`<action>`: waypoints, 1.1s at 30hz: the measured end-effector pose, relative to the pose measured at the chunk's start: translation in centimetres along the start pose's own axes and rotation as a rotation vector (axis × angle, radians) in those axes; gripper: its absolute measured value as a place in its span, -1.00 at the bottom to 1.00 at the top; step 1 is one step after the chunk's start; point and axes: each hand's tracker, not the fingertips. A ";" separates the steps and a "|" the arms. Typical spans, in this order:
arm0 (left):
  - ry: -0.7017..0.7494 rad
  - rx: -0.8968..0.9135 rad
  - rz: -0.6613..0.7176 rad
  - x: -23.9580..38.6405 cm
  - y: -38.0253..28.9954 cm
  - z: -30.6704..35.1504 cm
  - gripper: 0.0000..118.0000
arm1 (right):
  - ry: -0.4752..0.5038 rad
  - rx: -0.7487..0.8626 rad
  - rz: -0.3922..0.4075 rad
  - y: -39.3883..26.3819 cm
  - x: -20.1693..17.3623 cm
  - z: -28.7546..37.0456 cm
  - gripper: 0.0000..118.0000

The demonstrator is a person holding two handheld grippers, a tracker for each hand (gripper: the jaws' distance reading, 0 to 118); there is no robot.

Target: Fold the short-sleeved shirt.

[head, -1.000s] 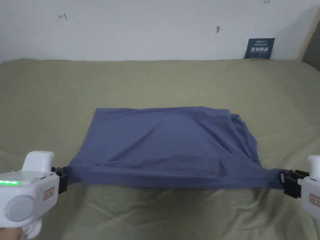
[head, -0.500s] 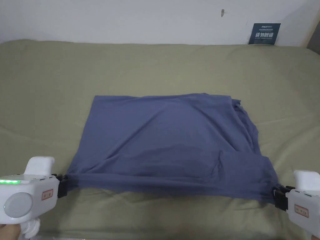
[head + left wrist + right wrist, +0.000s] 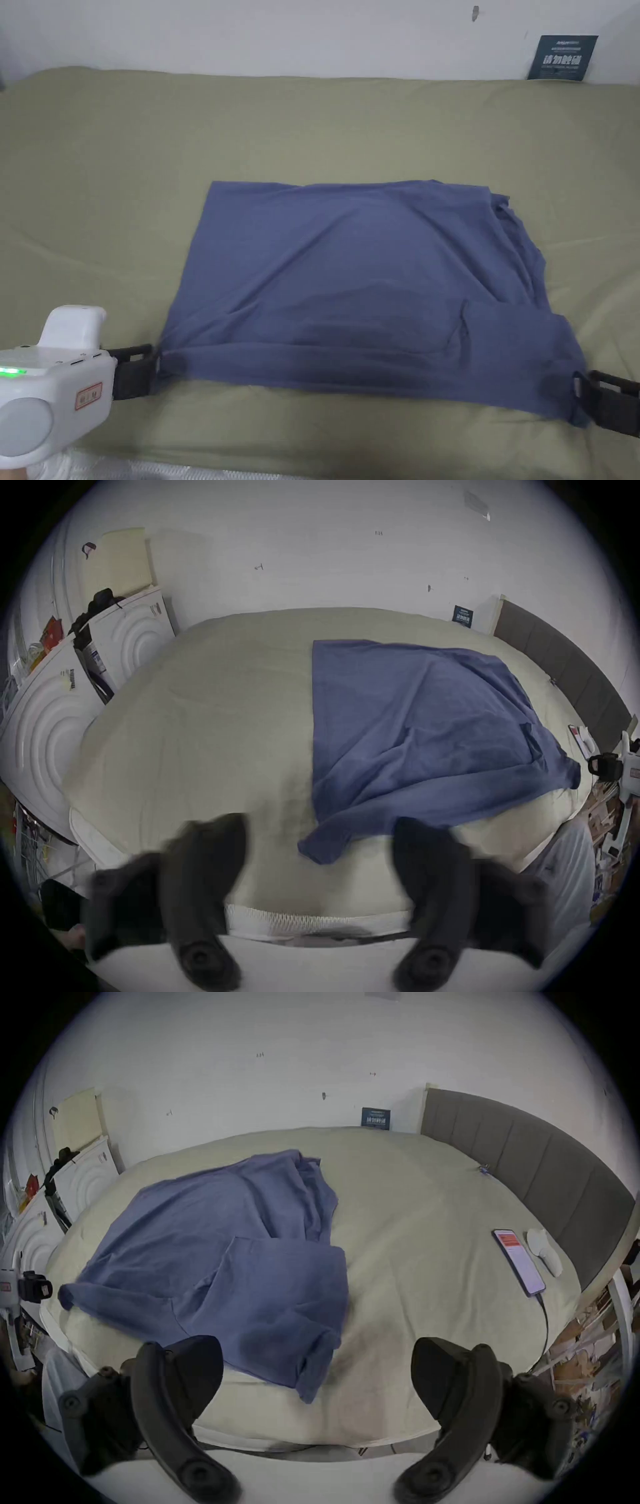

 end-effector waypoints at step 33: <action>-0.042 -0.114 0.015 1.0 1.8 -5.4 -0.95 | 0.059 -0.176 0.057 0.8 -0.2 -7.1 -0.91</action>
